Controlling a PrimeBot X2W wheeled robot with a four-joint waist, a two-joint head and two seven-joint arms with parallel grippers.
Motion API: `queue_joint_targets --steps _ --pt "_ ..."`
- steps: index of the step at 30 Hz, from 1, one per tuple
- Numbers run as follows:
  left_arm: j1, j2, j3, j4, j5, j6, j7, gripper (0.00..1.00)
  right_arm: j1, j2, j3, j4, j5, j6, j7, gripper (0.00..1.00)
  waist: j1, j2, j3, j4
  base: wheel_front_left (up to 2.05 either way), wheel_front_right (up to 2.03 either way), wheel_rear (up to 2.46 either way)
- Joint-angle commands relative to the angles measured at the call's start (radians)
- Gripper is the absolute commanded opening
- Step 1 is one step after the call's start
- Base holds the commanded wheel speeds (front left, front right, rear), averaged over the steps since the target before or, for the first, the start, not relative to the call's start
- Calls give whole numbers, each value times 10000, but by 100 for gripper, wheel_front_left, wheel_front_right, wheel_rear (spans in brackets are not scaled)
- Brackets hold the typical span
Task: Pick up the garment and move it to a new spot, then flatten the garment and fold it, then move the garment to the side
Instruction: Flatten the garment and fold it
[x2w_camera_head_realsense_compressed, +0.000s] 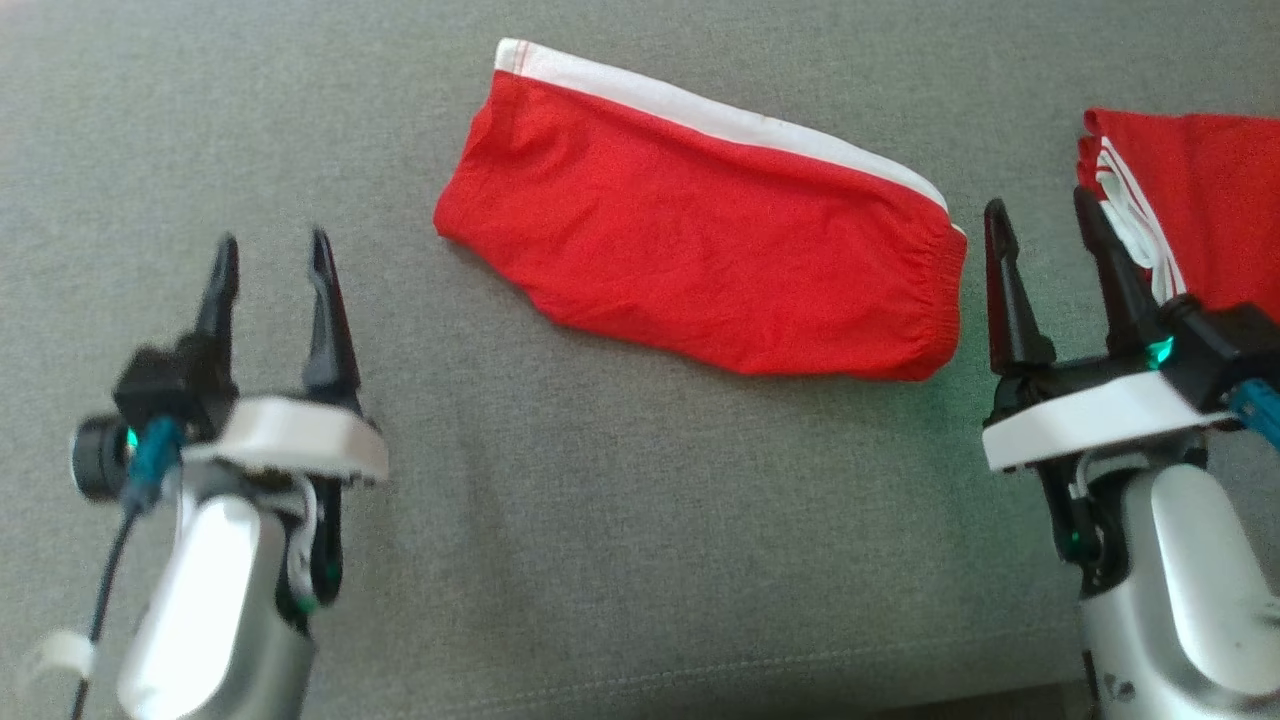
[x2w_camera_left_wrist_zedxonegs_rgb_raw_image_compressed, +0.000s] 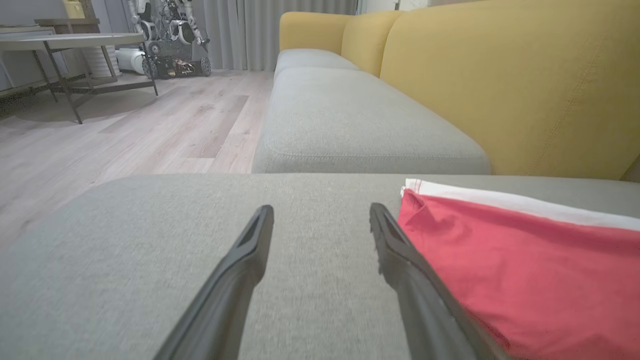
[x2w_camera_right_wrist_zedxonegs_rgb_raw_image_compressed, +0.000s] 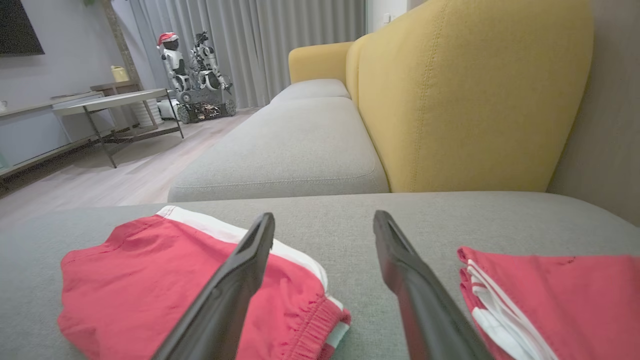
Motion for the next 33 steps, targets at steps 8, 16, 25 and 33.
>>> queue_joint_targets --steps 8,16,25,33 --pt "636 288 244 -643 261 91 -49 100 378 118 148 -547 -33 -9 209 100 0 0 -210 158 0 0 0" --pt "732 305 207 -709 197 105 -49 100 443 160 197 -567 10 -9 304 100 0 0 -271 186 0 0 0" --pt "722 333 202 -683 109 114 -49 100 444 192 240 -496 56 -9 309 100 0 0 -253 192 0 0 0" --pt "-505 184 -347 -393 25 -593 210 100 276 217 182 -559 86 -9 328 100 0 0 8 187 0 0 0"
